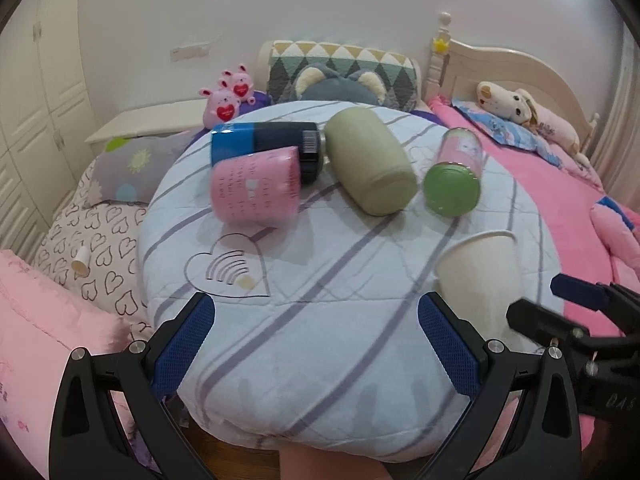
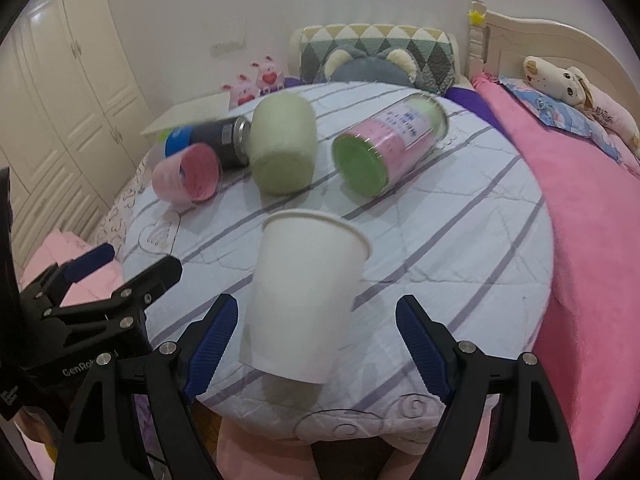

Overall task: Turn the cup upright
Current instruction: 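Lower the upright white cup onto the table cover with the right gripper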

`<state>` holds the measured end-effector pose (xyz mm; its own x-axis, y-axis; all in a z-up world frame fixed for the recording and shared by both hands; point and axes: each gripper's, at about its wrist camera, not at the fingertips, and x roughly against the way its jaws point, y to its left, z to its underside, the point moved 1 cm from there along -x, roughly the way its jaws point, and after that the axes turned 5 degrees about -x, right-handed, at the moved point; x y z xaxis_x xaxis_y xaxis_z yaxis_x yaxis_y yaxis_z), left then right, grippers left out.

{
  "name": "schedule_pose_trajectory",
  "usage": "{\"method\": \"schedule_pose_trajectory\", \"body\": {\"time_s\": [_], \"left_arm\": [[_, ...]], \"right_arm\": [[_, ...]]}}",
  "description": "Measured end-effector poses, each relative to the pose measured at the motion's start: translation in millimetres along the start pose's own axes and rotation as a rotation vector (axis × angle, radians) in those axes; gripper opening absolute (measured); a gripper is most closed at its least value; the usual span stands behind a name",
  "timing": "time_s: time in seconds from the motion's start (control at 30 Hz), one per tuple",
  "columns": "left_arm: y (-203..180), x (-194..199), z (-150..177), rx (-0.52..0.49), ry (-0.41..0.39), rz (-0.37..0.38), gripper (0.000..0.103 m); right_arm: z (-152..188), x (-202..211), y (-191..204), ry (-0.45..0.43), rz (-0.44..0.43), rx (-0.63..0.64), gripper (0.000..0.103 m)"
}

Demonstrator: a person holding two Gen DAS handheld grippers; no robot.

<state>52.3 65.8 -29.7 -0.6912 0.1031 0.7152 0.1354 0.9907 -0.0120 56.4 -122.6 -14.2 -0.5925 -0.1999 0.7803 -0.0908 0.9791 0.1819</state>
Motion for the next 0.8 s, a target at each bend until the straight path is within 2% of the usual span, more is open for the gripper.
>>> {"method": "schedule_pose_trajectory", "body": {"time_s": [0.27,0.5,0.6,0.8], "left_arm": [[-31.2,12.3,-5.9,-0.023,-0.001,0.065,0.103],[-71.1,10.5,-16.4,-0.069,0.014,0.112,0.103],[-86.9,1.6,-19.2,-0.086,0.039,0.112,0.103],[-109.4,-16.5,-23.5,-0.095,0.084,0.104,0.103]], "right_arm": [[-6.4,12.5,-38.4,-0.041,0.027,-0.082,0.083],[-6.1,6.3,-77.0,-0.020,0.052,-0.156,0.083],[-6.0,5.3,-90.9,-0.020,0.078,-0.169,0.083],[-5.4,0.7,-111.2,-0.010,0.068,-0.178,0.083]]}}
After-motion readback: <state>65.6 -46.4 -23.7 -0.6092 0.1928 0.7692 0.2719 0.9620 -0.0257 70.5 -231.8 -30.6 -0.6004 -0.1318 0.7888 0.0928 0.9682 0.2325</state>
